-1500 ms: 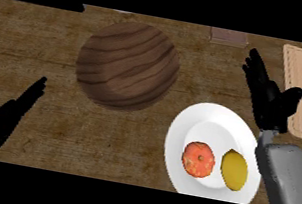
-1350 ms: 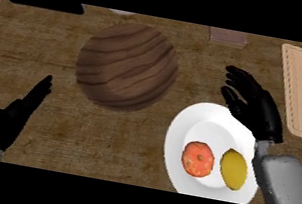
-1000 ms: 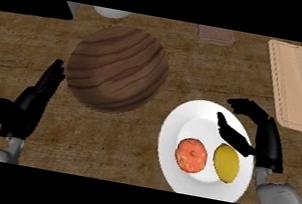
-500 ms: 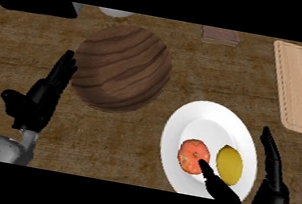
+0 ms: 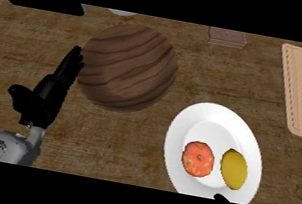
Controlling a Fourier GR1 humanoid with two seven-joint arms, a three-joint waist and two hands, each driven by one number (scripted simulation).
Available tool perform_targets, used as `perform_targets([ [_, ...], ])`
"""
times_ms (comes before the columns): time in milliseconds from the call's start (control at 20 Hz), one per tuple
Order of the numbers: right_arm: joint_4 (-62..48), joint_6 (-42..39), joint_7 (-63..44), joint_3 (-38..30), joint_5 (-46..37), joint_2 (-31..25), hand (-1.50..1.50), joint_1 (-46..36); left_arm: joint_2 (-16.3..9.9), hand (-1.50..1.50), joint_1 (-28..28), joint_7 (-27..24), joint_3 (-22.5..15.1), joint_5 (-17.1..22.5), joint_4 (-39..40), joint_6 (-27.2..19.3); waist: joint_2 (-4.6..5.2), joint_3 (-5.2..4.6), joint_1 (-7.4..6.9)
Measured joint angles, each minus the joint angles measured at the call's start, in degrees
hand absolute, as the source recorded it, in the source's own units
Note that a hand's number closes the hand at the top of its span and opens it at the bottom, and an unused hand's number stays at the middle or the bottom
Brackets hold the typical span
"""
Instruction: Pick the lemon from the plate and place it in the bowl
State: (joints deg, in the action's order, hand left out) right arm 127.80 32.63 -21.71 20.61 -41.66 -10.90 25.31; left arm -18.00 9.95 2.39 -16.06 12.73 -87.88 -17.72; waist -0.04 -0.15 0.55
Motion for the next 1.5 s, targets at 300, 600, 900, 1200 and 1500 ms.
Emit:
perform_targets([
  [300, 3.3, -12.0, -16.9, -1.0, -2.3, 0.4, -1.50, -4.2, 1.2, 0.00, 0.7, 0.1, -0.3, -1.3, 0.7, 0.4, 0.14, 0.05, -0.62],
  [600, 0.9, -20.1, -25.9, -2.8, -0.1, 0.5, -1.50, -8.5, 1.4, 0.00, 0.0, -0.1, 1.1, -1.6, 0.9, 2.1, 0.11, 0.11, -0.66],
  [900, -2.7, -21.0, -23.3, -2.8, 2.1, 1.6, -1.50, -7.7, 3.6, 0.00, -0.6, -0.4, 2.5, -3.8, 1.3, 3.3, 0.03, 0.15, -0.44],
  [1200, -2.4, -19.7, -16.6, -4.3, 6.5, 1.9, -1.50, -3.9, 5.2, 0.00, -1.2, 0.6, 3.8, -5.6, 0.2, 4.3, -0.01, 0.16, -0.30],
  [1500, -2.1, -18.2, -11.8, -3.2, 8.7, 3.4, -1.50, -1.9, 6.4, 0.00, -0.8, 1.3, 5.3, -6.8, 0.7, 5.7, -0.01, 0.16, -0.28],
])
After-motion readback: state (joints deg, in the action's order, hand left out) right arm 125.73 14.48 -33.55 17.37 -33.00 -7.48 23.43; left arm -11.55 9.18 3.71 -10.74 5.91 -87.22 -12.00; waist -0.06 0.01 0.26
